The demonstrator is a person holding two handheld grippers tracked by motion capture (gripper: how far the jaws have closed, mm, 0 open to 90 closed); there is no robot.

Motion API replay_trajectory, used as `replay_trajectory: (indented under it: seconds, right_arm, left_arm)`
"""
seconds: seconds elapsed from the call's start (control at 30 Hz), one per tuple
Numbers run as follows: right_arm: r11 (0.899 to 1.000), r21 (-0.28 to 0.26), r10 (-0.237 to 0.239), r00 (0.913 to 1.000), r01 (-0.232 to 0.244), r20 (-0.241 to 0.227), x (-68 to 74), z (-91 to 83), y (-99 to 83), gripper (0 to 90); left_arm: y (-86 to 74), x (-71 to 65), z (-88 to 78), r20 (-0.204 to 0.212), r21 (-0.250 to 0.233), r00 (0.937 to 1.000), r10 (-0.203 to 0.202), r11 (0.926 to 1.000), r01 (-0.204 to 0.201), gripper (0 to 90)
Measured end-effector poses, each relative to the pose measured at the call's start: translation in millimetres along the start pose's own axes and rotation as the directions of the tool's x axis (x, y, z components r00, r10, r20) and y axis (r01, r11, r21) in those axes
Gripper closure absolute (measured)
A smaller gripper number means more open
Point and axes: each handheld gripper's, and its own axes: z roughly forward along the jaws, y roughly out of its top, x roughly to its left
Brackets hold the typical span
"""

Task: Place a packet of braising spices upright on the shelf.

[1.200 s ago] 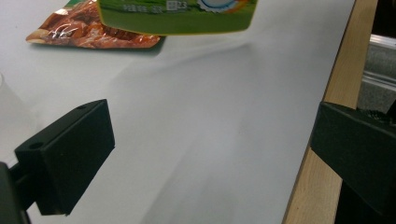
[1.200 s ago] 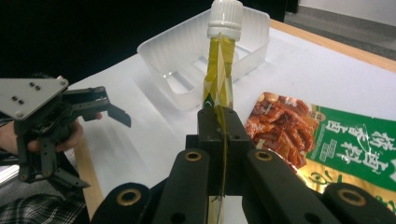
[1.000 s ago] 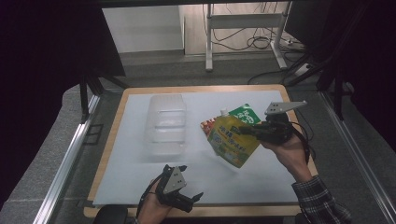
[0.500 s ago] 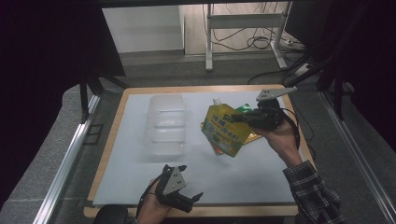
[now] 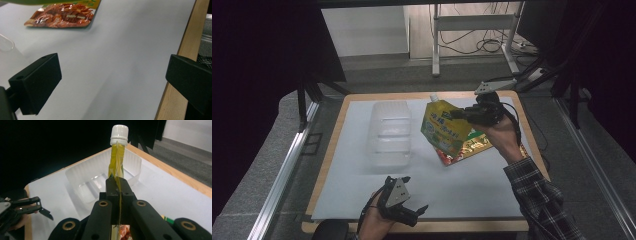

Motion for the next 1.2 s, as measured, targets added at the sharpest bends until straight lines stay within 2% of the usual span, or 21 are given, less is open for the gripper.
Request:
replay_trajectory:
  seconds: [0.27, 0.63, 1.2]
  right_arm:
    - [1.0, -0.001, -0.012, 0.9999, 0.012, -0.004, -6.2, 18.7, 15.3, 88.9]
    - [1.0, -0.013, -0.003, 1.0, 0.003, 0.009, -16.7, 46.7, 32.3, 89.1]
    - [0.999, -0.037, -0.002, 0.9998, 0.002, 0.017, -33.5, 74.0, 51.7, 89.1]
  left_arm:
    - [-2.8, 2.5, -4.8, 0.004, -0.005, 0.9992, -0.041, 0.9992, 0.041, 0.5]
    - [-4.6, 0.2, -9.3, 0.01, -0.008, 0.9991, -0.041, 0.9991, 0.041, 0.2]
    - [-4.9, -1.8, -5.3, 0.042, 0.003, 0.9985, -0.036, 0.9994, 0.036, 0.2]
